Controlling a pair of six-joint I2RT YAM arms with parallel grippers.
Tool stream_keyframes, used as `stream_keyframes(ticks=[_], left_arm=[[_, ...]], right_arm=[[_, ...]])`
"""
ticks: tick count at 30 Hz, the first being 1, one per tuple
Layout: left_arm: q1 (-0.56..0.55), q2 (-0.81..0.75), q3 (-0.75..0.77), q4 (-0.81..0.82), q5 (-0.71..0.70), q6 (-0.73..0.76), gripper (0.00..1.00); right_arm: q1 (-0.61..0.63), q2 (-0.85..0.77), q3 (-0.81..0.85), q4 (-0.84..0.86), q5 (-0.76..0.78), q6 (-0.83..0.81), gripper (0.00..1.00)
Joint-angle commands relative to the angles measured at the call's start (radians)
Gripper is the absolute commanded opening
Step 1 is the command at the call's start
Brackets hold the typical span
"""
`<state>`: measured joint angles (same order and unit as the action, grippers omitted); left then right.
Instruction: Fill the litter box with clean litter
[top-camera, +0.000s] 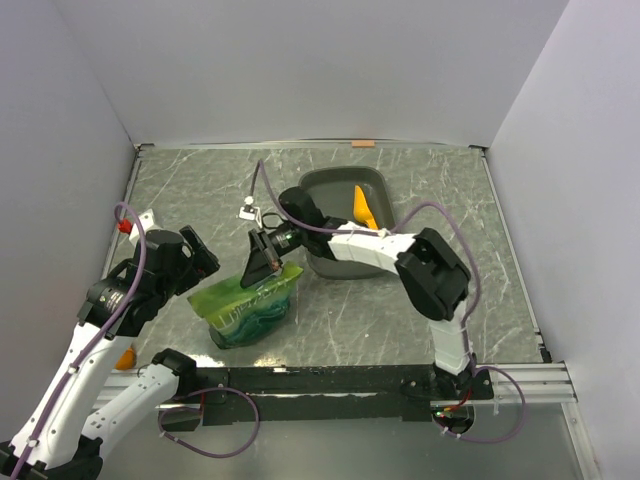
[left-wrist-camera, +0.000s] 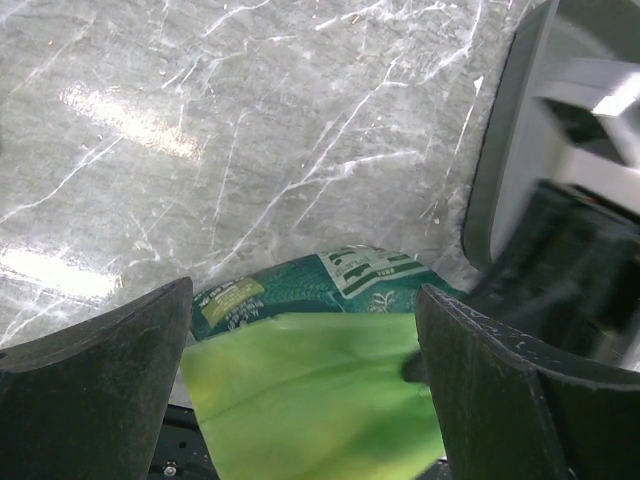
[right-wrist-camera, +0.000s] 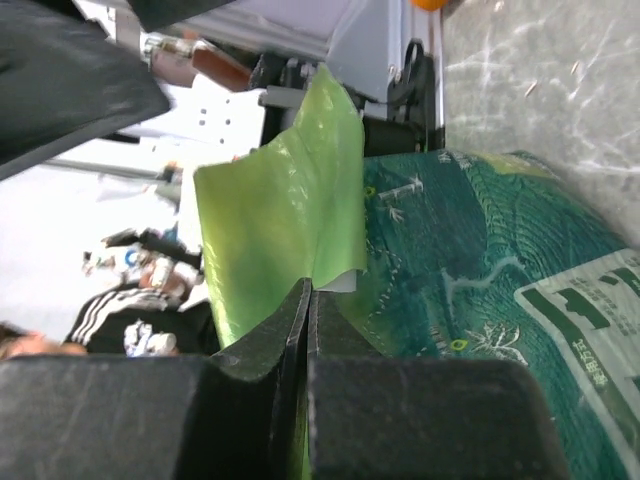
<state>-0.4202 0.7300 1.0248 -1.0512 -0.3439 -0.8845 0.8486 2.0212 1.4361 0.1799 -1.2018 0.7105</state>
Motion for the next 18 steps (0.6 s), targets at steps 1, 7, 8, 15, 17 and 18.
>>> stream_keyframes(ticks=[1, 7, 8, 15, 17, 18], left_arm=[[0.004, -0.007, -0.003, 0.04, 0.019, 0.013, 0.97], [0.004, -0.004, -0.009, 0.135, 0.182, 0.108, 0.97], [0.004, -0.015, -0.011, 0.155, 0.207, 0.128, 0.97], [0.004, -0.078, -0.032, 0.286, 0.387, 0.237, 0.97], [0.004, -0.096, -0.042, 0.313, 0.425, 0.245, 0.97], [0.004, -0.102, -0.046, 0.319, 0.434, 0.246, 0.97]], right_arm=[[-0.031, -0.185, -0.063, 0.105, 0.051, -0.045, 0.0], [-0.051, -0.321, -0.143, 0.158, 0.093, -0.098, 0.0], [-0.052, -0.331, -0.144, 0.142, 0.094, -0.109, 0.0], [-0.059, -0.368, -0.158, 0.102, 0.111, -0.161, 0.0], [-0.059, -0.371, -0.166, 0.109, 0.11, -0.16, 0.0], [-0.057, -0.371, -0.172, 0.109, 0.113, -0.161, 0.0]])
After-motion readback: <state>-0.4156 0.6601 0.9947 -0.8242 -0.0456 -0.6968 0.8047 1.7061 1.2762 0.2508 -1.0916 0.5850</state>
